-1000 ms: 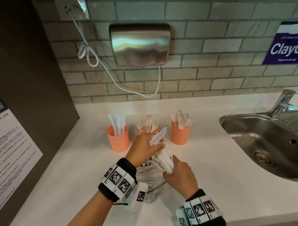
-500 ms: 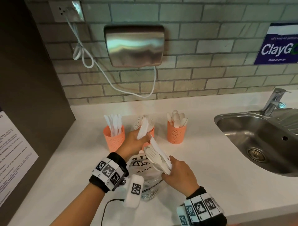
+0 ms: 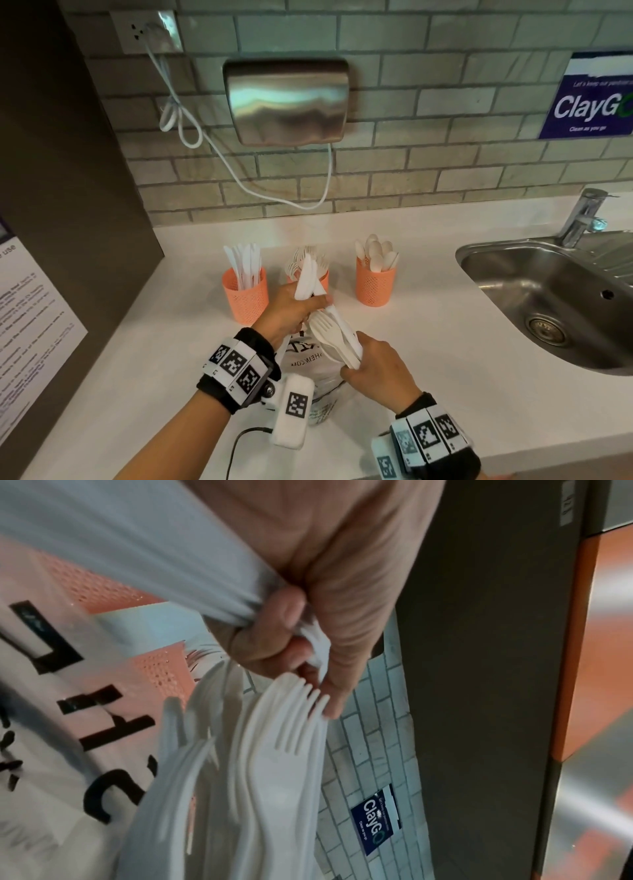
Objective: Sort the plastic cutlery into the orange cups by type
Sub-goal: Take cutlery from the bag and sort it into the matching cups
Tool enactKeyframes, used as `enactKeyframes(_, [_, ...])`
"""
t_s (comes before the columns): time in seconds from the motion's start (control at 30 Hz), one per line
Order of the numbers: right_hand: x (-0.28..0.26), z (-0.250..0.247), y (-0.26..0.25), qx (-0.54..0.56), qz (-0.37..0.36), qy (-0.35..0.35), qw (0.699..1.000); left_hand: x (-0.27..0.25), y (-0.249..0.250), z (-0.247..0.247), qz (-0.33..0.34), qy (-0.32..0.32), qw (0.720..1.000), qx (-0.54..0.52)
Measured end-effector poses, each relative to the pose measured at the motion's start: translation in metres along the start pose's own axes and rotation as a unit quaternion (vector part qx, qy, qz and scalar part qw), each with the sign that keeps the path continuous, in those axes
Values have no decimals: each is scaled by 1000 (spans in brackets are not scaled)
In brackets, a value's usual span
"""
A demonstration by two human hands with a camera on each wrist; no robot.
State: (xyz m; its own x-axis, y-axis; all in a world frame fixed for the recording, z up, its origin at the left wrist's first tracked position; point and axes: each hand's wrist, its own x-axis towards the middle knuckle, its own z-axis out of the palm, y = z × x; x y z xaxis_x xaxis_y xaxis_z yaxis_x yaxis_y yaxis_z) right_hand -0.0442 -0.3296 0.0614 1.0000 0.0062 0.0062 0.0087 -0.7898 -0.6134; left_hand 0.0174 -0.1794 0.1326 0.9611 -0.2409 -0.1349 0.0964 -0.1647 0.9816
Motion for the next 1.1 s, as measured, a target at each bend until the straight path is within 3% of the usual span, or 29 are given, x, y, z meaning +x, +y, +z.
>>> enactKeyframes(0.17, [1,1,-2,42,-10,-22,999,3,4,-3,34,74,995,-62])
enactKeyframes(0.3, [-2,-3,-4,151,5,-65,986,16,12,-25,63,175,965,-184])
enactKeyframes(0.37, [-5,-5,-5,316,50,-103,942,21,14,-39,48,224,939,-257])
enactKeyframes(0.43, [-5,-6,-4,469,111,-142,864,22,11,-51,24,246,909,-337])
enactKeyframes(0.5, [-3,-9,-4,581,153,-184,778,23,-3,-60,-14,241,886,-397])
enactKeyframes(0.57, [2,-10,-2,647,156,-209,716,24,-22,-67,-59,210,875,-431])
enactKeyframes(0.7, [8,-11,-2,718,113,-248,640,14,-41,-64,-110,154,851,-490])
enactKeyframes(0.83, [11,-6,-8,763,96,-251,588,-4,-42,-43,-126,97,881,-446])
enactKeyframes(0.93, [12,-1,-11,777,100,-248,570,-10,-44,-31,-136,57,887,-438])
enactKeyframes(1.1, [9,2,-15,730,120,-235,631,-18,-38,-16,-123,37,893,-431])
